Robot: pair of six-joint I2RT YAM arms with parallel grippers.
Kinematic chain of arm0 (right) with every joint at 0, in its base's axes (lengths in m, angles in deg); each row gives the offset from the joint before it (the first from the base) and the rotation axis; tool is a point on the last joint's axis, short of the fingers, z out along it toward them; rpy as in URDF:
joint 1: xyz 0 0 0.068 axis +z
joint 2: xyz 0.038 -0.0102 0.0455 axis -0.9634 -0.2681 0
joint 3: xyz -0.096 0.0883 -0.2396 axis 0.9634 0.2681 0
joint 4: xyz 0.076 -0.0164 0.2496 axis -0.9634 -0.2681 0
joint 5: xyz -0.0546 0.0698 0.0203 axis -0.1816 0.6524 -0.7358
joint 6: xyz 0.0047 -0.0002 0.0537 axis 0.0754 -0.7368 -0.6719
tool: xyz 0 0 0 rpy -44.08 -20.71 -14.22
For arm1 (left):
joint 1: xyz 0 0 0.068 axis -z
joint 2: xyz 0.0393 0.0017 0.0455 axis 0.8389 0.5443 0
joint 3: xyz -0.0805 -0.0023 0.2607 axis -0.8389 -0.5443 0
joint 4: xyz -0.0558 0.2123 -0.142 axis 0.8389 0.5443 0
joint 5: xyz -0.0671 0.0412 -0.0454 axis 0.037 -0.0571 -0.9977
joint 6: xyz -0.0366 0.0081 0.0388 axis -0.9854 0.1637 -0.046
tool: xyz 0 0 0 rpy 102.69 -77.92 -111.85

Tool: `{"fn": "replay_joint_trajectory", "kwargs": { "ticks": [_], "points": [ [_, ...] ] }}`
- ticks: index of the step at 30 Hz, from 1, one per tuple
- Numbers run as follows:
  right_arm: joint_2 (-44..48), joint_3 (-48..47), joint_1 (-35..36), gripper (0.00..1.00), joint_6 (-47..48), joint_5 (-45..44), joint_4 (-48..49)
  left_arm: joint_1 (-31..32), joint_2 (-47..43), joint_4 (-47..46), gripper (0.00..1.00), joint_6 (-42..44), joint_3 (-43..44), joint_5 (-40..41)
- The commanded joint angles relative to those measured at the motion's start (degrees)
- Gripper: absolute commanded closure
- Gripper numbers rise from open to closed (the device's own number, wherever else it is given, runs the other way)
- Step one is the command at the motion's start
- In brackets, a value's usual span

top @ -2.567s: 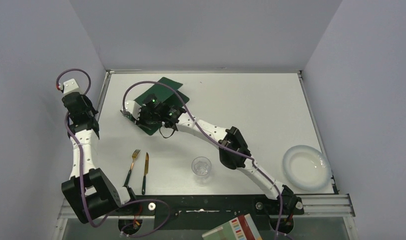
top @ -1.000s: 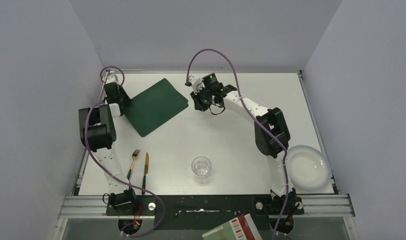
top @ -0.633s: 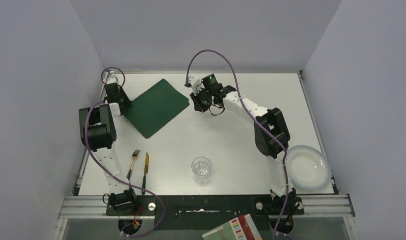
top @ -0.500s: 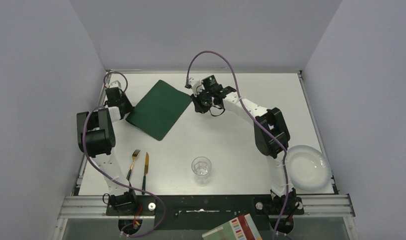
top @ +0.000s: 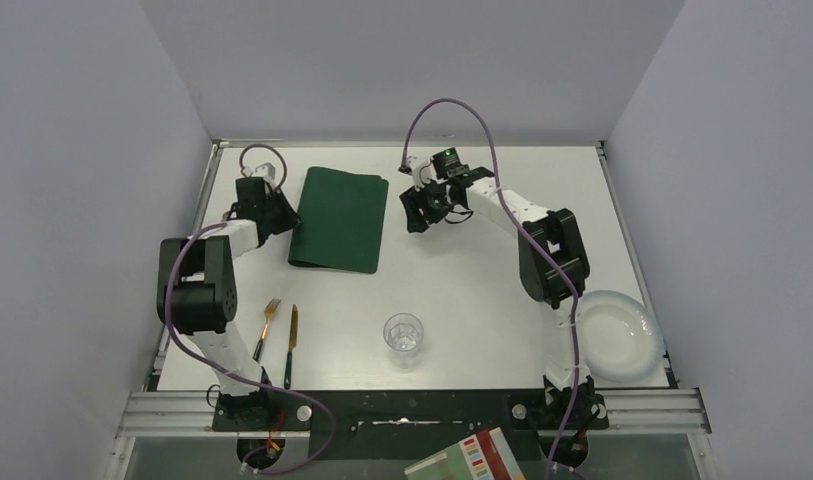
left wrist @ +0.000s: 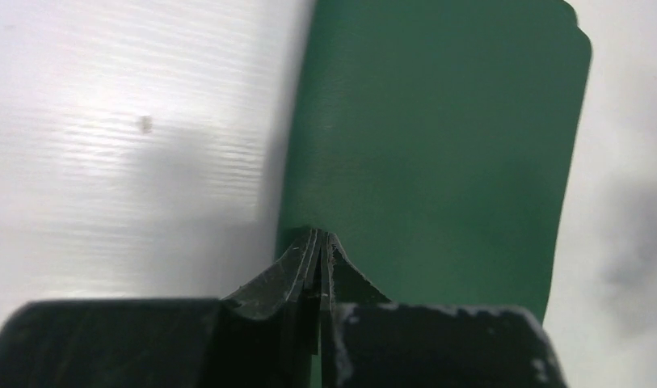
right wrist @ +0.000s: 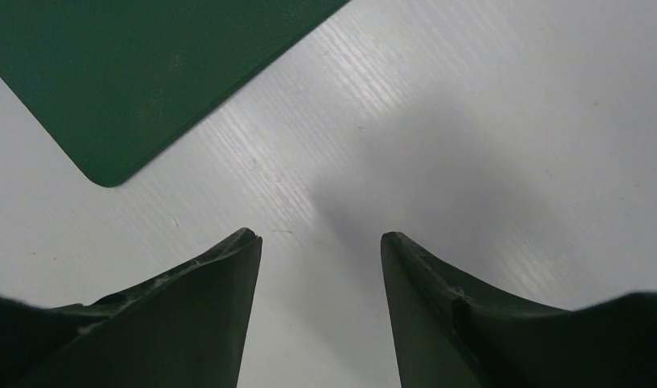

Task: Set the dinner table for one person
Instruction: Adjust the napkin at the center of the board.

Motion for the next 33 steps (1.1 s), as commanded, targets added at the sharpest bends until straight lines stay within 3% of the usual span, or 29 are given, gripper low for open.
{"fn": "replay_joint_trajectory", "kwargs": {
  "ticks": [1, 13, 25, 33],
  "points": [
    [-2.8, -4.3, -5.2, 0.42, -3.3, 7.9, -3.1, 4.9, 1.6, -0.6, 1.0, -0.8, 3.7, -2.7],
    [-5.9, -5.5, -7.2, 0.41, -2.0, 12.2, -8.1, 5.9, 4.0, -0.5, 1.0, 0.1, 2.6, -0.9],
    [-7.0, -6.2, -6.9, 0.43, -2.4, 12.2, -7.4, 4.4, -2.4, 2.9, 1.0, 2.2, 6.1, 0.7],
    [-7.4, -5.6, -5.8, 0.45, -2.6, 12.2, -6.8, 0.6, -6.3, 2.2, 1.0, 2.6, 6.2, 7.6]
  ]
}}
